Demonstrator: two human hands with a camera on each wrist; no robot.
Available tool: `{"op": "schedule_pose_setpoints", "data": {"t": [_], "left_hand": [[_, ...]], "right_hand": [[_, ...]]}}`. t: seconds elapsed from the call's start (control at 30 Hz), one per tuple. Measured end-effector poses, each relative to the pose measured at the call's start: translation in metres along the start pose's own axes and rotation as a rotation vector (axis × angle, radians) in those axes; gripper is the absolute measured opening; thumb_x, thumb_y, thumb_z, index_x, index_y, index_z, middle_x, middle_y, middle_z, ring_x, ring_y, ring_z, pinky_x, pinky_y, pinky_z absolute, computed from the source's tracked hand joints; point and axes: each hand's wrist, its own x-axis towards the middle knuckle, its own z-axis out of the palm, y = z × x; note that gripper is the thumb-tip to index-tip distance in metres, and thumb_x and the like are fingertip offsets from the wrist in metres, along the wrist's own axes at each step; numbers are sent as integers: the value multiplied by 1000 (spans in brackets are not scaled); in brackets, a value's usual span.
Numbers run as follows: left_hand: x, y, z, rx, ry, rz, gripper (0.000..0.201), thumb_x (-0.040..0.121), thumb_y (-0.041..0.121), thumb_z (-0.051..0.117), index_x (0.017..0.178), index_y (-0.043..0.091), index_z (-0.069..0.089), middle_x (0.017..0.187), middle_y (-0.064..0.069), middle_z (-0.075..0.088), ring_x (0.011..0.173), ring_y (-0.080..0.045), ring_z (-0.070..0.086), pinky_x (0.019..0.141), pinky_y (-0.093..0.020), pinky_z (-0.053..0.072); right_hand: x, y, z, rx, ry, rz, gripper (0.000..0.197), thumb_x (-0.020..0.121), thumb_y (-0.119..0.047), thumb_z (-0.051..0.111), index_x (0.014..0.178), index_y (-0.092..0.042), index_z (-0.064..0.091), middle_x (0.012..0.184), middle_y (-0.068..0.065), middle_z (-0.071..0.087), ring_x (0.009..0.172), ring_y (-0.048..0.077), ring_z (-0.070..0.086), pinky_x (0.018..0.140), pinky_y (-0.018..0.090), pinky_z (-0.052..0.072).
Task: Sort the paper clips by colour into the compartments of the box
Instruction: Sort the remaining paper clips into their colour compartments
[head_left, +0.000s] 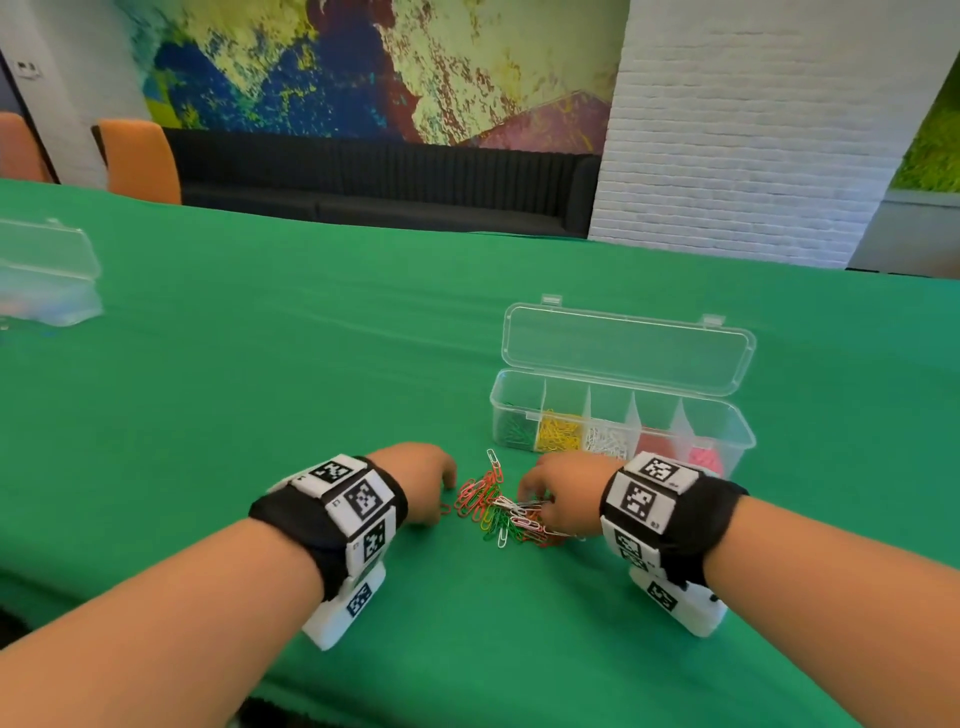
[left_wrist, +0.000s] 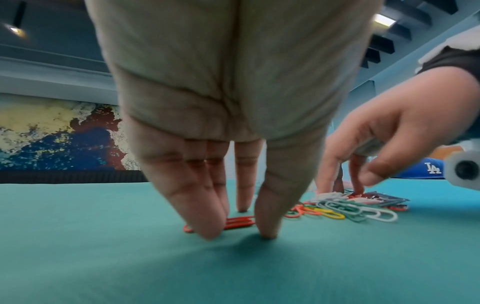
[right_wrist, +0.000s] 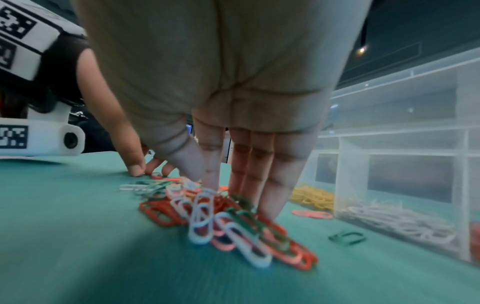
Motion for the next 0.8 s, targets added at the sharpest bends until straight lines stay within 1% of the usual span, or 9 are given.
{"op": "schedule_pose_setpoints", "data": {"t": [0.07,0.17,0.27,0.33,0.43,0.53,0.6,0.67,0.8], "left_hand": [[1,4,1,-13,14,13,42,88,13,57,129,22,54,126,-2,57,112,-20,56,83,-24,42],[2,11,1,-36,32,67,41,85,12,57,124,23,58,122,-2,61,109,-20,58,86,-25,44],[2,17,-2,-84,26,144,44,84,15,59,128,25,56,120,-2,63,107,-21,59,88,-26,47],[2,19,-5,-106,30,183,48,86,17,58,132,26,51,119,-3,62,105,-22,59,84,-24,44],[6,16,-7,-178,45,153,49,86,16,60,133,26,51,125,-1,57,109,-19,57,88,-25,44],[10,14,-4,-142,70,100,48,86,20,62,132,23,49,130,-2,52,115,-19,53,92,-27,42],[9,17,0,-134,30,133,44,85,24,63,128,24,52,125,-1,58,110,-19,57,87,-25,44],[7,23,3,-166,-13,213,42,84,22,64,125,26,55,118,2,62,103,-17,59,82,-23,44],[-1,32,5,-233,-71,336,41,86,20,63,124,31,56,104,9,59,92,-12,57,80,-20,42]], "right_hand": [[1,0,-6,57,39,12,37,91,-15,46,125,-26,56,131,0,54,116,18,53,101,34,43],[11,-3,-13,86,88,8,41,90,-15,46,129,-26,54,136,0,51,120,18,52,102,33,43],[23,-9,-18,25,44,-17,46,92,-15,44,137,-24,45,145,3,42,129,21,44,106,33,38],[27,-12,-21,-14,-19,-33,46,94,-12,43,139,-18,43,144,7,43,129,23,44,104,33,37],[27,-13,-19,-52,-53,-73,40,95,-12,42,134,-18,50,134,7,53,119,25,52,98,33,42],[18,-5,-12,-52,-44,-91,46,91,-9,45,134,-25,50,135,0,53,120,22,51,103,36,43],[7,2,-7,-31,-52,-99,48,89,-8,45,132,-26,52,136,-3,52,121,19,50,105,36,40],[-7,8,-2,0,-45,-116,47,89,-8,44,130,-27,54,134,-4,54,119,19,52,104,34,41],[-32,23,-2,180,23,-76,42,90,-13,47,129,-29,54,127,-7,59,113,11,56,101,28,43]]}}
